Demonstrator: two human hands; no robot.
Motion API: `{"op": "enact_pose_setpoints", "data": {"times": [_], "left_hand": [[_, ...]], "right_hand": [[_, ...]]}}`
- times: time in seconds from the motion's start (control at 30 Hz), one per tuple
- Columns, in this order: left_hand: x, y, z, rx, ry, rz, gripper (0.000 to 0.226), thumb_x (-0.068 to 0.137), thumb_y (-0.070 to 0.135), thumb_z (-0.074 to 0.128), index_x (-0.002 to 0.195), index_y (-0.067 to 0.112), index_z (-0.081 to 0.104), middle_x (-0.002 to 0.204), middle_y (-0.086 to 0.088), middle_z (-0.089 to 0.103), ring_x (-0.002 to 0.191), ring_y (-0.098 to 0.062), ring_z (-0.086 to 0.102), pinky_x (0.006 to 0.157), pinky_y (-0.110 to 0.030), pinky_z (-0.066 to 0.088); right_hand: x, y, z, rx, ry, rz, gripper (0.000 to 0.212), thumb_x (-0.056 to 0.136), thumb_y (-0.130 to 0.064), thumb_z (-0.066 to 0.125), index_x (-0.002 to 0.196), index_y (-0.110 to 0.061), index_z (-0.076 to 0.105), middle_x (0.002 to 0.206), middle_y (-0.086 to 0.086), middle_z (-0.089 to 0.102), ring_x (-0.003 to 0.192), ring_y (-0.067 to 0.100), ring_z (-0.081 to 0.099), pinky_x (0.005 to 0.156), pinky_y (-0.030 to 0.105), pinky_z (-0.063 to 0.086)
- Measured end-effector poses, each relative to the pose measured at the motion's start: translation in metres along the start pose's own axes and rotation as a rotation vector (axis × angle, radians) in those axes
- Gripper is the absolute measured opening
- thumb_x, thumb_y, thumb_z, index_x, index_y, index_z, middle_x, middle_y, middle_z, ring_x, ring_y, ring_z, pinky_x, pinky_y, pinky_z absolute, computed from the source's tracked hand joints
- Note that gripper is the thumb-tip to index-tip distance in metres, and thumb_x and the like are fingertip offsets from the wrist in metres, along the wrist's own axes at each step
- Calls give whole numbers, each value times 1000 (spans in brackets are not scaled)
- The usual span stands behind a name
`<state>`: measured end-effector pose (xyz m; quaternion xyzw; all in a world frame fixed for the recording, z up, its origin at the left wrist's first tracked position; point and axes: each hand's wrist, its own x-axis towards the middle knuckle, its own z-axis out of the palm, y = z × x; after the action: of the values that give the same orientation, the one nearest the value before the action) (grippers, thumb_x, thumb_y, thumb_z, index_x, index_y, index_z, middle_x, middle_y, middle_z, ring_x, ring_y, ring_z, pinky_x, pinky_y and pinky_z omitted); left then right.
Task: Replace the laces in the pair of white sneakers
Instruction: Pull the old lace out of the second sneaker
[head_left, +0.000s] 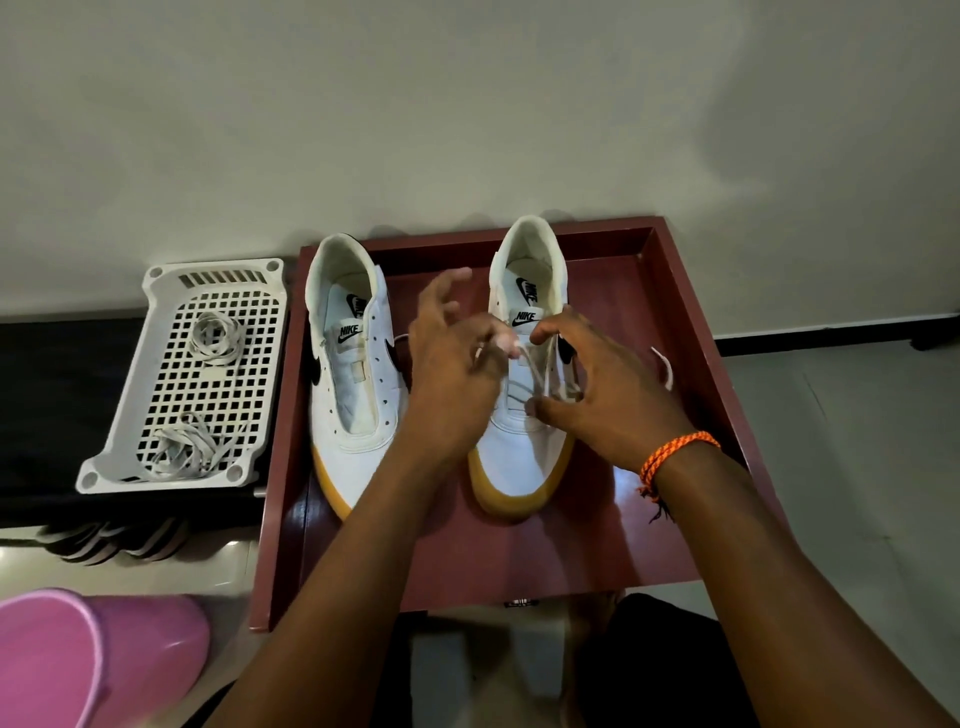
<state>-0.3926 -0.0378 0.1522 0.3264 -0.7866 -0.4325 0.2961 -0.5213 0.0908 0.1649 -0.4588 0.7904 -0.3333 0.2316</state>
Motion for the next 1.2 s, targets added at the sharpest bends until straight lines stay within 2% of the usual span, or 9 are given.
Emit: {"op": "enact_pose_setpoints", "data": {"times": [0.07,0.2,0.43,0.53,0.7,0.8,0.9,1.0,1.2], "left_hand": [[5,-2,-8,-207,100,-39,46,97,18,62,99,64,66,148,-20,49,131,-37,57,108,-51,50],[5,-9,-14,66,63,119,39,86,3,55,103,34,72,149,-5,48,143,-22,45,106,-30,49],[-17,-9,9,488,-224,179,12,92,28,69,101,29,78,173,-4,24,155,-39,26,118,-63,32],[-11,-8,9,375,-140,120,9,93,25,70,92,28,78,170,0,28,150,-36,32,116,-55,37],[4,-7,-3,-209,70,-64,33,101,25,61,99,57,66,149,-16,49,128,-32,58,104,-60,52],[4,-11,-9,-16,100,22,27,96,7,59,105,32,68,140,-2,48,131,-15,53,104,-46,54],[-1,-10,-9,221,-19,167,25,93,23,56,105,33,76,155,2,46,146,-27,42,113,-44,41],[-12,-8,3,462,-211,209,20,94,34,61,103,34,79,171,-2,30,154,-37,29,120,-59,32],[-12,-11,10,411,-188,154,8,93,23,71,90,25,78,172,-2,26,152,-37,30,114,-53,37]], "right_hand": [[-1,-2,0,-17,0,7,57,81,-26,87,120,-43,49,145,-22,48,99,10,62,79,36,58],[-1,-2,0,-32,7,5,57,81,-27,85,120,-44,48,142,-25,48,91,3,62,78,42,60],[1,0,2,-24,10,-20,54,84,-28,82,123,-45,49,148,-15,50,110,13,63,82,43,60],[1,1,2,-35,9,-11,56,82,-29,84,122,-45,49,152,-15,49,115,15,61,83,41,58],[1,-1,1,-36,1,3,59,80,-28,87,122,-44,49,157,-20,42,117,13,59,86,39,58],[1,1,1,-34,0,1,58,80,-28,87,121,-44,49,154,-22,42,108,13,60,76,33,55],[2,3,3,-46,-4,-1,58,80,-28,85,122,-44,48,151,-19,45,95,14,60,67,25,47],[2,3,4,-25,8,-15,55,82,-27,82,122,-44,48,144,-12,51,96,13,62,69,30,54],[1,1,3,-6,15,-23,55,82,-28,83,122,-43,49,142,-17,51,106,14,64,77,42,62]]}}
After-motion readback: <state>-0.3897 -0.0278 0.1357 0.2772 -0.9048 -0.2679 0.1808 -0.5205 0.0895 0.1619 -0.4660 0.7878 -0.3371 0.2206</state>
